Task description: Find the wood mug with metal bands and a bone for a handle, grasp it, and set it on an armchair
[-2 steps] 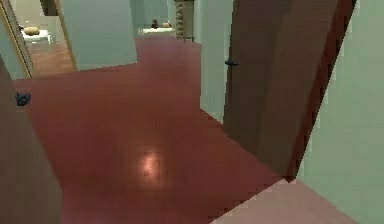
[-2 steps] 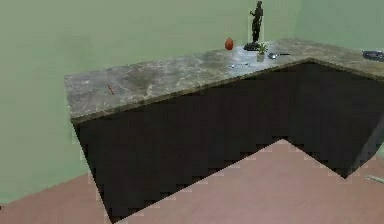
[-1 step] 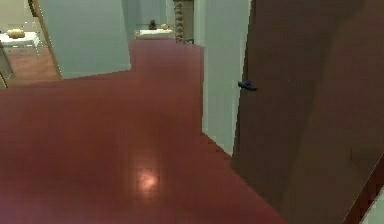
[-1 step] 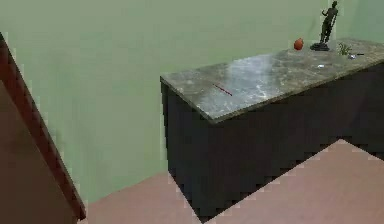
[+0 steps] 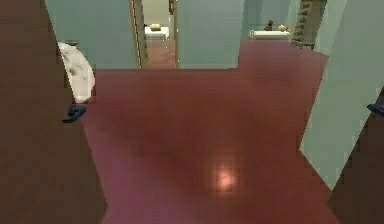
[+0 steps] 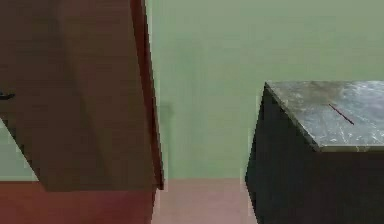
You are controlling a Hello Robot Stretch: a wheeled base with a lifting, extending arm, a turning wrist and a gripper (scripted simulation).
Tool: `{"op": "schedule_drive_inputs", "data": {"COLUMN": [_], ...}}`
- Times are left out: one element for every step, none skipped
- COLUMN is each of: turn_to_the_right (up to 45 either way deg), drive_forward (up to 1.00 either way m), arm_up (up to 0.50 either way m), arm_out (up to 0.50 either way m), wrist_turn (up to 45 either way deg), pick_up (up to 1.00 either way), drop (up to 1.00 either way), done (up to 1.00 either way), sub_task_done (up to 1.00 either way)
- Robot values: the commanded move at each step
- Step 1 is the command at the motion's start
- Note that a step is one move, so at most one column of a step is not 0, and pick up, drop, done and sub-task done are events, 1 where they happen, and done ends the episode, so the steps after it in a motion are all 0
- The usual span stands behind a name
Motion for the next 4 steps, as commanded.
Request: {"op": "schedule_drive_inputs", "data": {"turn_to_the_right": [0.0, -12.0, 0.0, 0.0], "drive_forward": [1.0, 0.0, 0.2, 1.0], "arm_up": [0.0, 0.0, 0.0, 0.0], "arm_out": [0.0, 0.0, 0.0, 0.0], "wrist_turn": [0.0, 0.0, 0.0, 0.0], "pick_up": [0.0, 0.0, 0.0, 0.0], "drop": [0.0, 0.0, 0.0, 0.0], "done": [0.0, 0.0, 0.0, 0.0], "sub_task_done": [0.0, 0.0, 0.0, 0.0]}}
